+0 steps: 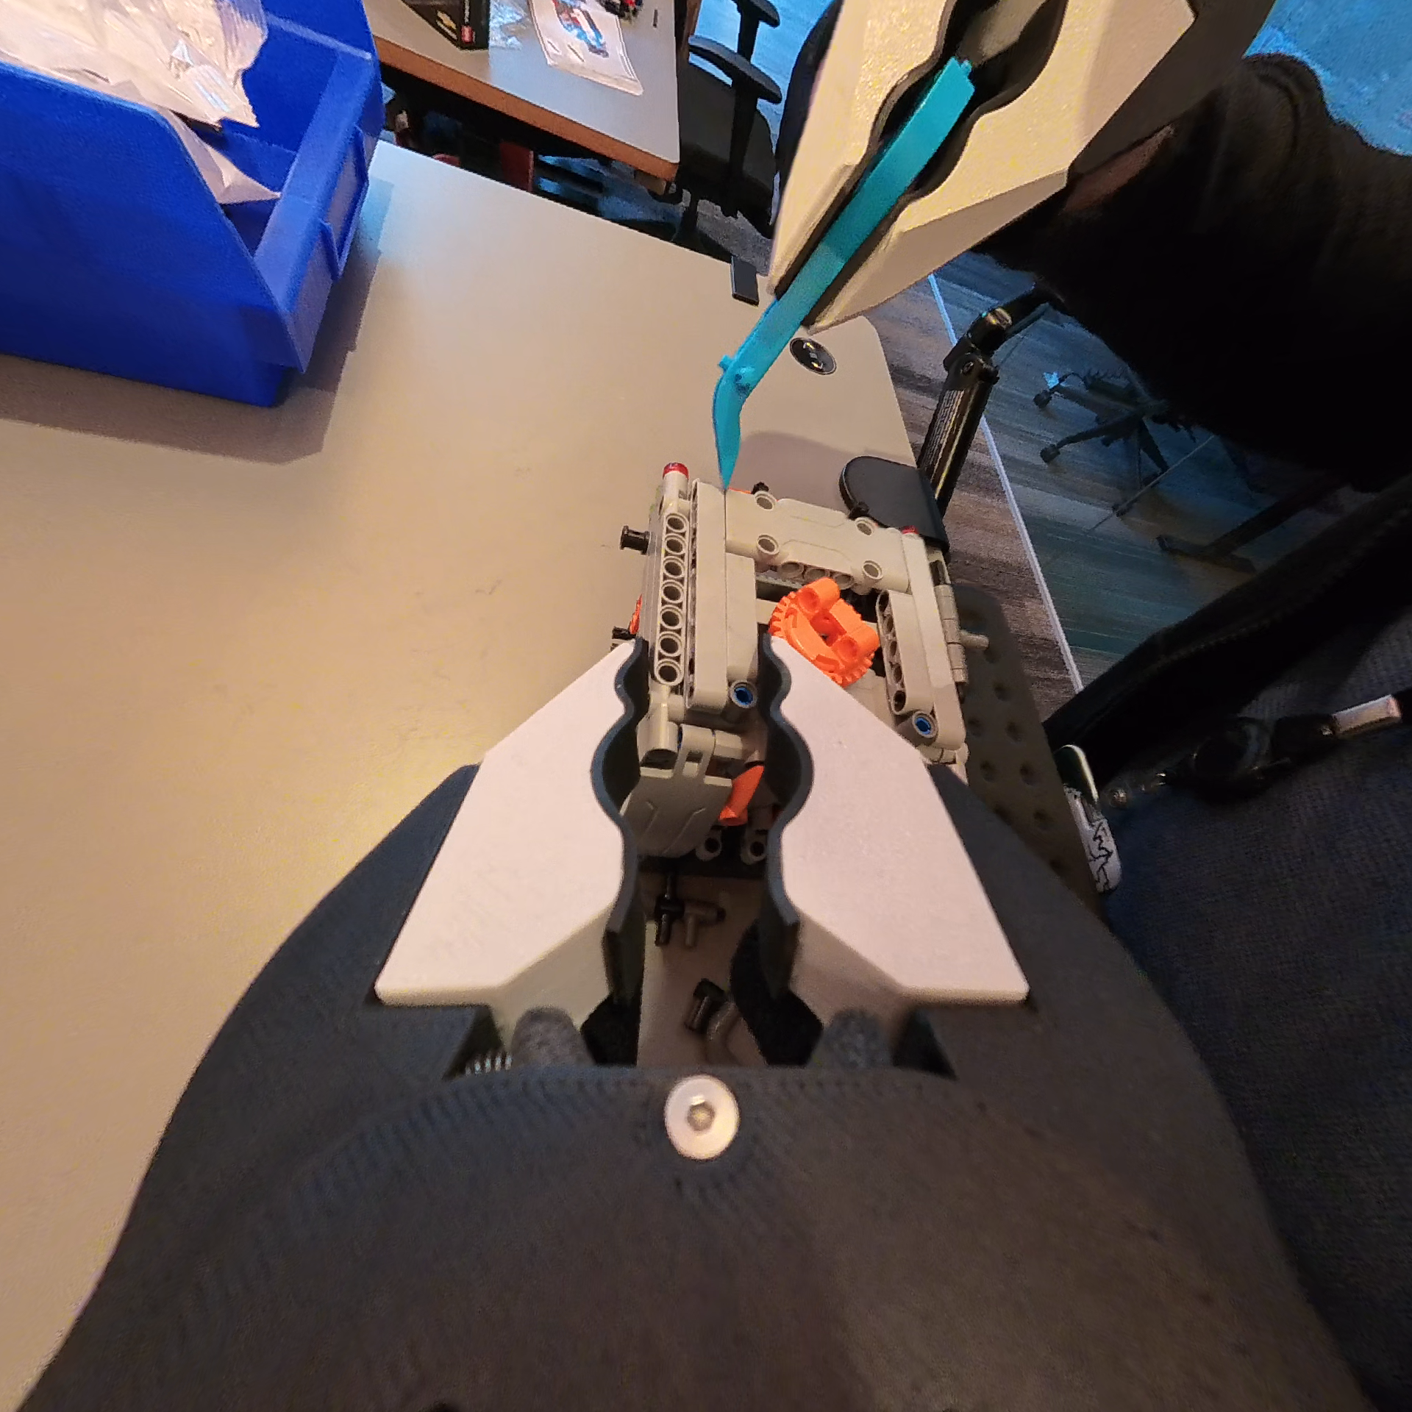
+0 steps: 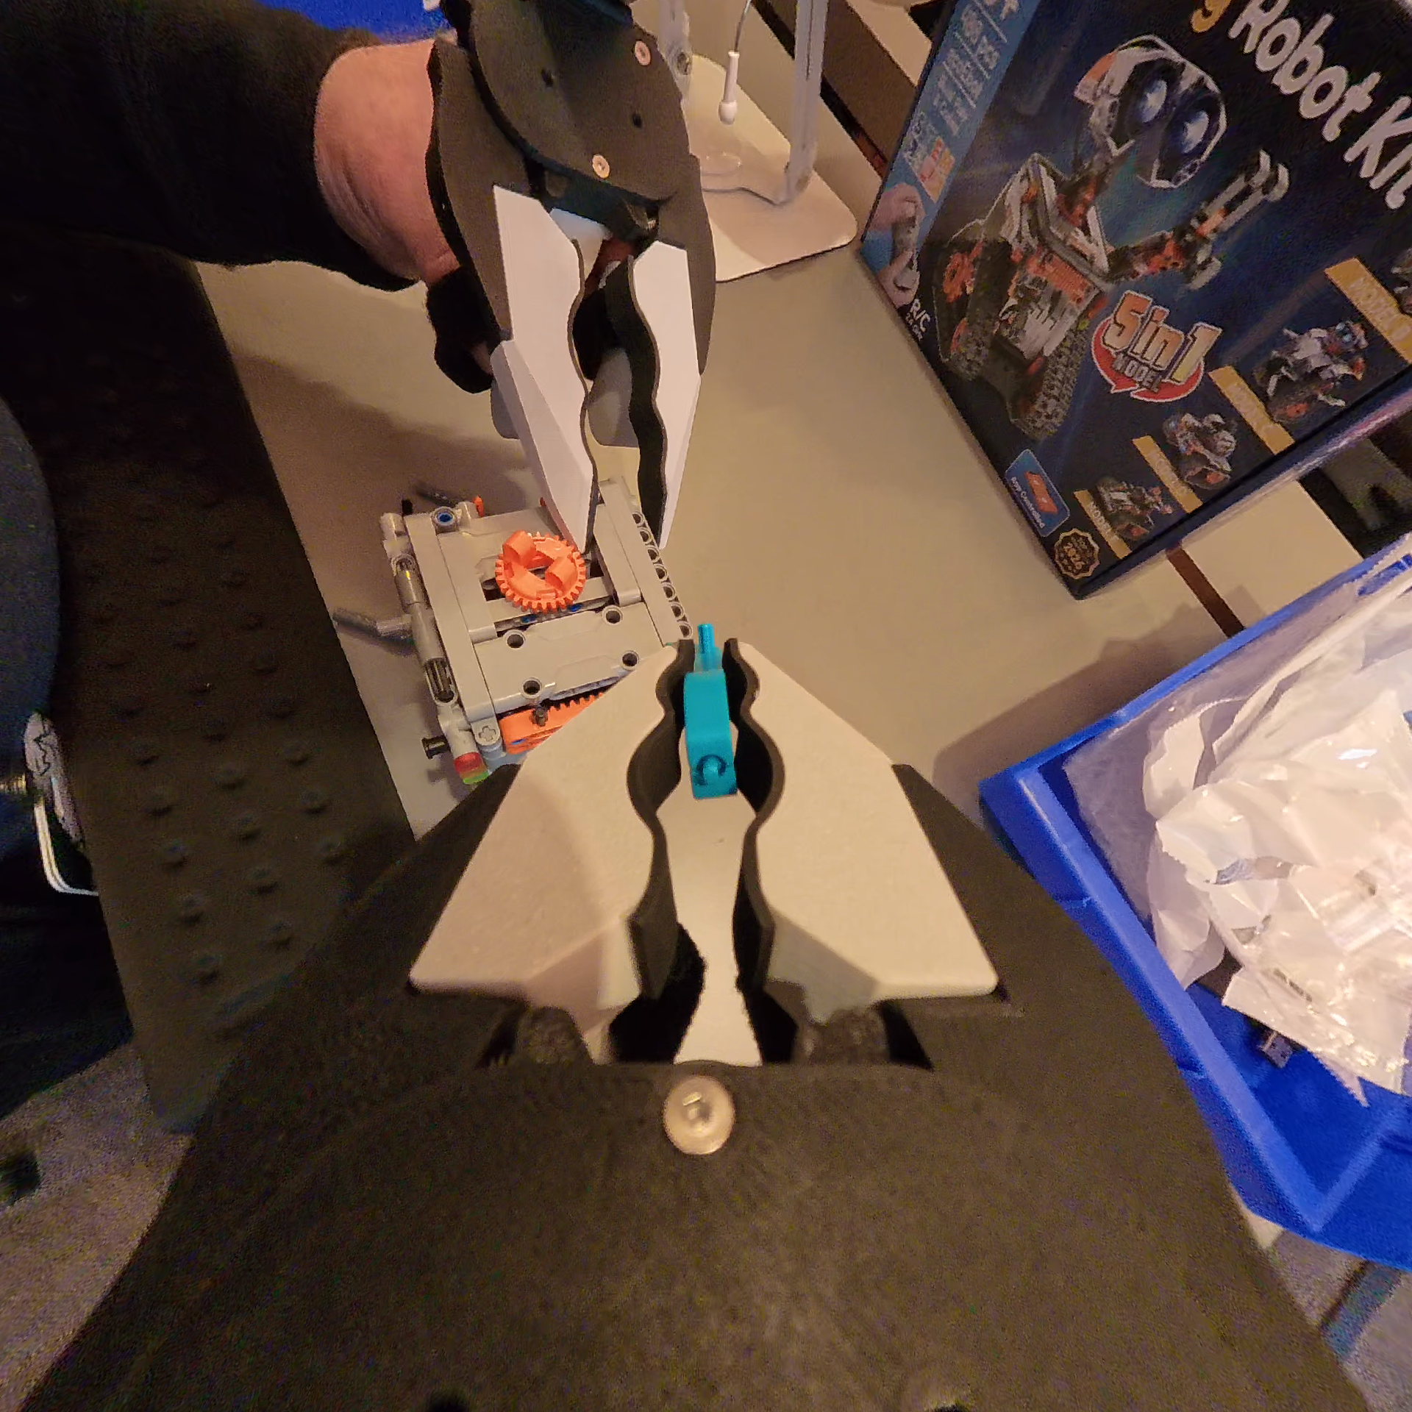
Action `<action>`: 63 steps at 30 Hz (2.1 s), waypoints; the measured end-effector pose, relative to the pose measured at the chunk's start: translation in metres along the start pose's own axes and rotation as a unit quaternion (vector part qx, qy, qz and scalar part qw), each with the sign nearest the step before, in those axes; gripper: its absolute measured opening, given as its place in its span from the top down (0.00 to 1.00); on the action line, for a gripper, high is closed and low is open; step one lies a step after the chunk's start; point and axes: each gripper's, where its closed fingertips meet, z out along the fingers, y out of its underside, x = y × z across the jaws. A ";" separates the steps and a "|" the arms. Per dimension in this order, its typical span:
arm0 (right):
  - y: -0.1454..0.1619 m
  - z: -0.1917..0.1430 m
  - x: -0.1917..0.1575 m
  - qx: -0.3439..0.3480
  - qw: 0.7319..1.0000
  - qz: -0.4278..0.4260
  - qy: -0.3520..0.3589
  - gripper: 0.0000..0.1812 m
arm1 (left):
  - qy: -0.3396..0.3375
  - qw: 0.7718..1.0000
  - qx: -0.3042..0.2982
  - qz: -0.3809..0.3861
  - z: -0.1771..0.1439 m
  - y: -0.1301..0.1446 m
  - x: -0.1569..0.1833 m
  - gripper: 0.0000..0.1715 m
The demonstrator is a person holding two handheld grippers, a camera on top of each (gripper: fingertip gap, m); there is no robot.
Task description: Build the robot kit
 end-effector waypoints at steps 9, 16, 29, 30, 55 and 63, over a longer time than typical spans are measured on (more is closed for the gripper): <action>0.009 -0.004 0.001 0.077 0.993 0.090 0.024 0.97 | 0.004 1.000 0.001 -0.001 0.000 0.000 0.000 0.85; 0.007 -0.004 -0.005 0.060 0.996 0.049 0.035 0.97 | 0.006 1.000 0.010 -0.002 0.001 0.000 0.002 0.85; 0.006 -0.002 -0.015 0.057 0.987 0.024 0.148 0.97 | -0.002 1.000 0.021 -0.003 0.000 0.001 0.002 0.85; 0.006 -0.002 -0.016 0.057 0.988 0.025 0.145 0.96 | -0.002 1.000 0.021 -0.003 0.000 0.001 0.002 0.85; -0.002 0.005 -0.027 0.053 0.976 -0.024 0.208 0.96 | -0.015 0.999 0.039 -0.002 0.001 0.002 0.006 0.86; -0.003 -0.010 -0.018 0.070 0.986 0.040 0.149 0.97 | -0.024 0.999 0.028 0.014 0.004 0.002 0.011 0.86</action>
